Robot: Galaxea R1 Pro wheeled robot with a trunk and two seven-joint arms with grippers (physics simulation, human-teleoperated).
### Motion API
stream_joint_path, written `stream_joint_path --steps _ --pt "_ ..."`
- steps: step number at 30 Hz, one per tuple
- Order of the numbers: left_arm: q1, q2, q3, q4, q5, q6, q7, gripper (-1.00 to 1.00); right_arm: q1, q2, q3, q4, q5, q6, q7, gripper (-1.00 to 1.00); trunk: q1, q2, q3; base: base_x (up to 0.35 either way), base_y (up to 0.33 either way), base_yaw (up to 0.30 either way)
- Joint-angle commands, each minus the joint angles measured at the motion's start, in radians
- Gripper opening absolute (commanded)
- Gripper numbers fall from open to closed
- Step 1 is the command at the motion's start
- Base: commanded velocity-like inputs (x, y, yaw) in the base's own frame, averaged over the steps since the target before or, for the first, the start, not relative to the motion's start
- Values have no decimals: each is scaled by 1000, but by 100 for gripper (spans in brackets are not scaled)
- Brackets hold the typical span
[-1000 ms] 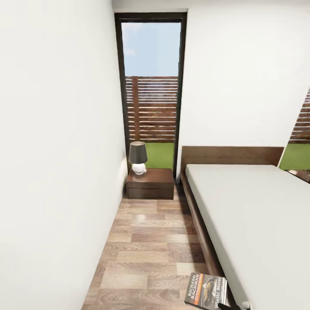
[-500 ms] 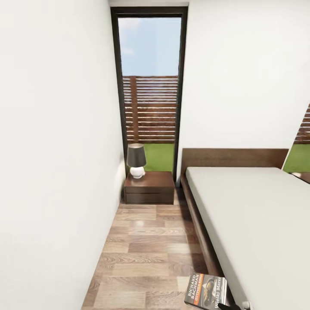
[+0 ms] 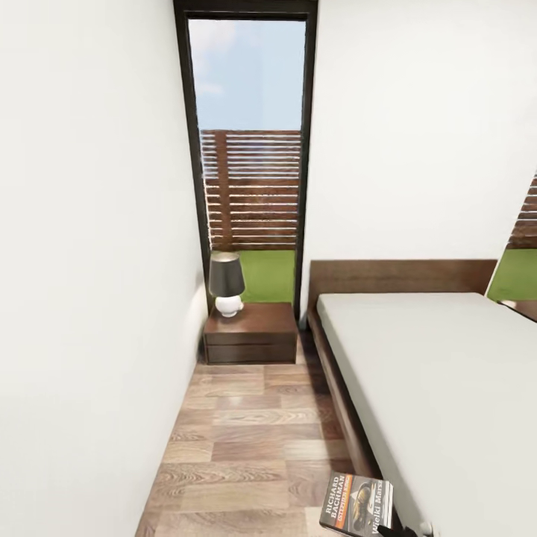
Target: In the bedroom, move the book from the bed onto either nightstand, and place the two sandals side by side next to the bed.
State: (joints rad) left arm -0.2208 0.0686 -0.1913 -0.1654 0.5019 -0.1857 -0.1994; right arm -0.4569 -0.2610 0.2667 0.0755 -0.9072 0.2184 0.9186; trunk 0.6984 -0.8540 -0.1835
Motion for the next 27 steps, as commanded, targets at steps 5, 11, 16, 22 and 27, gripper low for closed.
stream_joint_path --steps 5,11,16,22,27 --pt "-1 1 -8 1 10 -4 -3 100 -2 0 3 3 -12 9 5 -100 1 -1 -1 332 0 -3" --pt "-1 1 -8 1 10 -4 -3 100 -2 0 3 3 -12 9 5 -100 1 -1 -1 332 0 0" --pt "-1 1 -8 1 10 -4 -3 100 -2 0 3 3 -12 9 5 -100 1 -1 -1 332 0 0" --pt "-1 1 -8 1 10 -4 -3 100 -2 0 2 3 -12 9 5 -100 1 -1 -1 333 0 0" --pt "-1 2 -8 1 10 -3 -3 100 -2 0 3 3 -12 9 5 -100 1 -1 -1 332 0 0"
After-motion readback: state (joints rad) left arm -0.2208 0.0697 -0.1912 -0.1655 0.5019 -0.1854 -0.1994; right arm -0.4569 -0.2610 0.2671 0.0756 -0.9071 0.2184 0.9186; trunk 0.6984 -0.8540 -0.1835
